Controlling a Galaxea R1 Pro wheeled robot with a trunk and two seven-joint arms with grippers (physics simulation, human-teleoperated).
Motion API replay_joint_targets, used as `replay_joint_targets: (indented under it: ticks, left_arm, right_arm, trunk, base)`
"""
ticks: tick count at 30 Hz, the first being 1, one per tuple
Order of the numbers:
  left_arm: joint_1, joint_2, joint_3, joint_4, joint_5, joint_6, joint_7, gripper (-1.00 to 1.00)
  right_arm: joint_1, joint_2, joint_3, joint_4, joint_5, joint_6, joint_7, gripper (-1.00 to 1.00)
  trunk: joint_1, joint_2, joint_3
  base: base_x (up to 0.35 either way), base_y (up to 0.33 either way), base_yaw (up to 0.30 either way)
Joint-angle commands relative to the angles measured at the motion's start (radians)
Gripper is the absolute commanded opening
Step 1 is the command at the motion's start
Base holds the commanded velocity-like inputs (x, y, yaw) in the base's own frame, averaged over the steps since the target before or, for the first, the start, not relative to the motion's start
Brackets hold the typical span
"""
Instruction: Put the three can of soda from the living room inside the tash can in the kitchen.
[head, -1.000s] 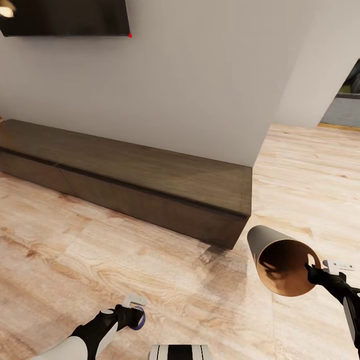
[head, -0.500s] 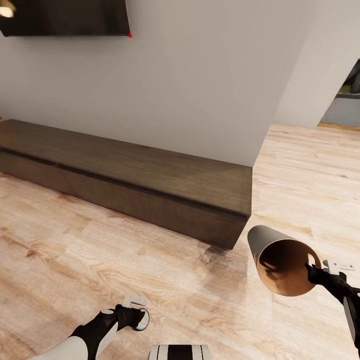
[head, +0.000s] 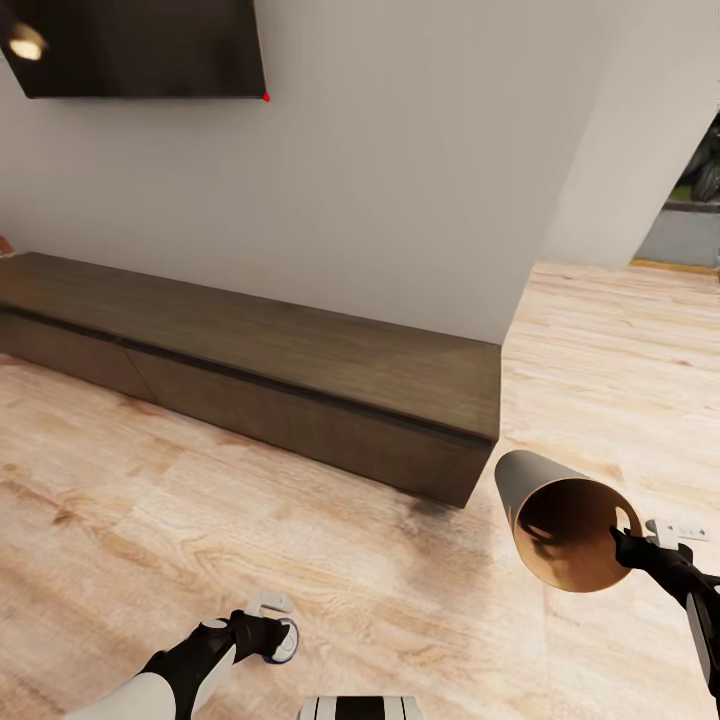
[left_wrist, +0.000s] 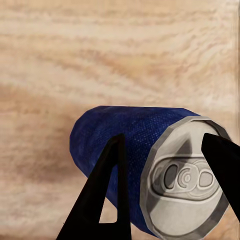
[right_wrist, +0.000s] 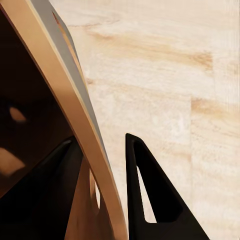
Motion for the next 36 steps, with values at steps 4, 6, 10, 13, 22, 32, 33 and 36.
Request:
replay_joint_targets:
  ticks: [4, 6, 10, 13, 22, 32, 33, 36]
  left_arm:
    - [0.0, 0.0, 0.0, 0.0, 0.0, 0.004, 0.0, -1.0]
    - [0.0, 0.0, 0.0, 0.0, 0.0, 0.005, 0.0, -1.0]
    - [0.0, 0.0, 0.0, 0.0, 0.0, 0.006, 0.001, -1.0]
    - [0.0, 0.0, 0.0, 0.0, 0.0, 0.006, 0.0, -1.0]
    - [0.0, 0.0, 0.0, -0.001, 0.001, 0.007, -0.002, -1.0]
    - [0.0, 0.001, 0.0, -0.001, 0.001, 0.008, -0.007, -1.0]
    - [0.0, 0.001, 0.0, -0.001, 0.001, 0.008, -0.008, -1.0]
    - [0.0, 0.001, 0.0, -0.001, 0.001, 0.008, -0.009, -1.0]
  right_arm:
    - [0.0, 0.0, -0.001, -0.001, -0.009, 0.001, 0.005, -1.0]
    - [0.0, 0.0, -0.001, -0.001, -0.009, 0.001, 0.005, -1.0]
    - [0.0, 0.0, -0.001, -0.001, -0.01, 0.001, 0.005, -1.0]
    - [0.0, 0.0, -0.001, -0.001, -0.009, 0.001, 0.005, -1.0]
    - [0.0, -0.001, -0.001, -0.001, -0.009, 0.002, 0.005, -1.0]
    - [0.0, -0.003, -0.001, -0.002, -0.009, 0.003, 0.005, -1.0]
    - [0.0, -0.004, -0.001, -0.003, -0.01, 0.003, 0.005, -1.0]
    - [0.0, -0.006, -0.001, -0.004, -0.01, 0.003, 0.004, -1.0]
  trunk:
    - [-0.002, 0.001, 0.016]
    - [-0.003, 0.001, 0.023]
    - [-0.005, 0.002, 0.039]
    - [-0.006, 0.003, 0.05]
    - [-0.01, 0.005, 0.085]
    - [-0.014, 0.007, 0.124]
    - [-0.015, 0.008, 0.128]
    - [-0.016, 0.008, 0.139]
  base:
    - [0.0, 0.0, 0.0]
    - [0.0, 0.0, 0.0]
    - [0.0, 0.0, 0.0]
    - [0.0, 0.0, 0.0]
    - [0.0, 0.0, 0.0]
    - [0.0, 0.0, 0.0]
    - [0.0, 0.0, 0.0]
    - [0.0, 0.0, 0.0]
